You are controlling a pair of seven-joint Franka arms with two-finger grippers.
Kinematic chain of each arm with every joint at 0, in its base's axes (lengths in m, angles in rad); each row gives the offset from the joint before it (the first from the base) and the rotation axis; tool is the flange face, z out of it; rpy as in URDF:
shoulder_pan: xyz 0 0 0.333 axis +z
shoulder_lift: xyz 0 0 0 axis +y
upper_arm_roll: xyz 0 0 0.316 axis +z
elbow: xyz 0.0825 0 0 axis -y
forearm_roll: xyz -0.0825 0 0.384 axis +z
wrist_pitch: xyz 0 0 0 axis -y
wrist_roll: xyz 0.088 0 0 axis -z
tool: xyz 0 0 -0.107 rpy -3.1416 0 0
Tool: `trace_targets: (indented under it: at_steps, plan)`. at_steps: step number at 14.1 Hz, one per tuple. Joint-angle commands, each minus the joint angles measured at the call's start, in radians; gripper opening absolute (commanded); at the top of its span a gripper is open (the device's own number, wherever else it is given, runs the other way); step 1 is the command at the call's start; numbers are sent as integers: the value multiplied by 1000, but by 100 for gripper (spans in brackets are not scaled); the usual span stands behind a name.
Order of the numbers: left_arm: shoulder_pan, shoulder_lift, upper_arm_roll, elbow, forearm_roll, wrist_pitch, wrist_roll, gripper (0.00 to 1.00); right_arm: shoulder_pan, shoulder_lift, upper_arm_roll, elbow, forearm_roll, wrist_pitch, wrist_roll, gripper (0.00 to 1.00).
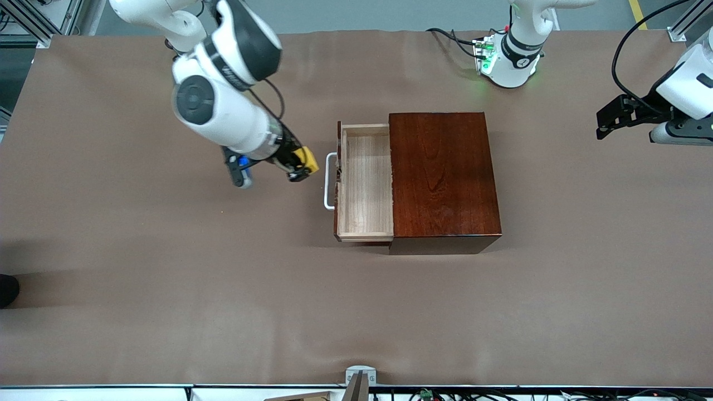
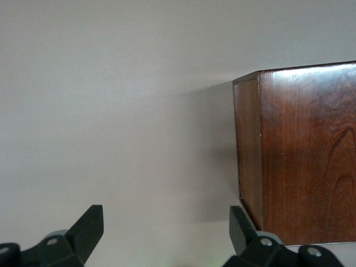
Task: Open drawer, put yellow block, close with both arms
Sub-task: 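Lift the yellow cube with the right gripper and carry it over the drawer, then lower the cube into the drawer and open the right gripper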
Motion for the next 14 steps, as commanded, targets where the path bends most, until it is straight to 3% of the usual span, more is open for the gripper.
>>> trace_targets:
  at_steps: [1, 6, 11, 14]
  plan:
    - [4, -7, -9, -3, 6, -4, -6, 100, 50, 91, -13, 89, 20, 9, 122, 0]
    - [2, -2, -9, -1, 6, -2, -12, 100, 135, 170, -15, 97, 19, 184, 287, 0]
    - [2, 2, -9, -1, 6, -1, -14, 100, 155, 195, -13, 102, 19, 189, 341, 0]
    - [4, 13, -9, 1, 6, 1, -12, 100, 172, 230, -13, 100, 20, 259, 342, 0]
